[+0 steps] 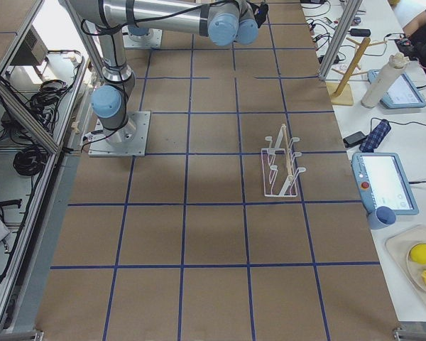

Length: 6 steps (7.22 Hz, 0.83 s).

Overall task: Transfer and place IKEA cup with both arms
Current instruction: 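Carry the cup toward the left gripper while the left gripper reaches to meet it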

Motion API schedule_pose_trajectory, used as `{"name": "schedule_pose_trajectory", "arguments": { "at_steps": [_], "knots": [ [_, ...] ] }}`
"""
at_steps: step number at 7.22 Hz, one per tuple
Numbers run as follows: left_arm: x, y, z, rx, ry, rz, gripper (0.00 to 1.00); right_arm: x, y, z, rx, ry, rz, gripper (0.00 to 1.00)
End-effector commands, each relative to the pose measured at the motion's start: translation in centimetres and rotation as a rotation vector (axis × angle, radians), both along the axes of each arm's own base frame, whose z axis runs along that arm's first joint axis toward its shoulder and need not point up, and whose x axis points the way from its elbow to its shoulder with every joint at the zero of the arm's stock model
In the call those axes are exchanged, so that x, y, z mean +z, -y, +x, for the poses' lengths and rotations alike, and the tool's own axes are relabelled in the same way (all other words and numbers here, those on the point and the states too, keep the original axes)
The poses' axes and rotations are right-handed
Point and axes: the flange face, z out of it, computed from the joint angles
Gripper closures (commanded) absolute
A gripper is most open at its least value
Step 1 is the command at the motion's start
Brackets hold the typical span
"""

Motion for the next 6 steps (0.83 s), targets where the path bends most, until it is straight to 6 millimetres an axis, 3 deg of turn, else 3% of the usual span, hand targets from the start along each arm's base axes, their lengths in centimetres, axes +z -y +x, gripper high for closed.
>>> {"name": "schedule_pose_trajectory", "arguments": {
  "at_steps": [1, 4, 6],
  "knots": [
    [1.0, -0.2, -0.6, 0.013, -0.103, -0.03, 0.02, 0.1, -0.3, 2.0, 0.007, 0.02, -0.002, 0.65],
    [1.2, 0.4, -1.1, 0.011, -0.171, -0.06, 0.03, 0.2, -1.2, 5.8, 0.028, 0.054, -0.006, 0.65],
    [0.7, 0.2, -1.8, -0.004, -0.172, -0.055, 0.03, 0.3, -1.4, 6.2, 0.036, 0.054, -0.006, 0.65]
  ]
}}
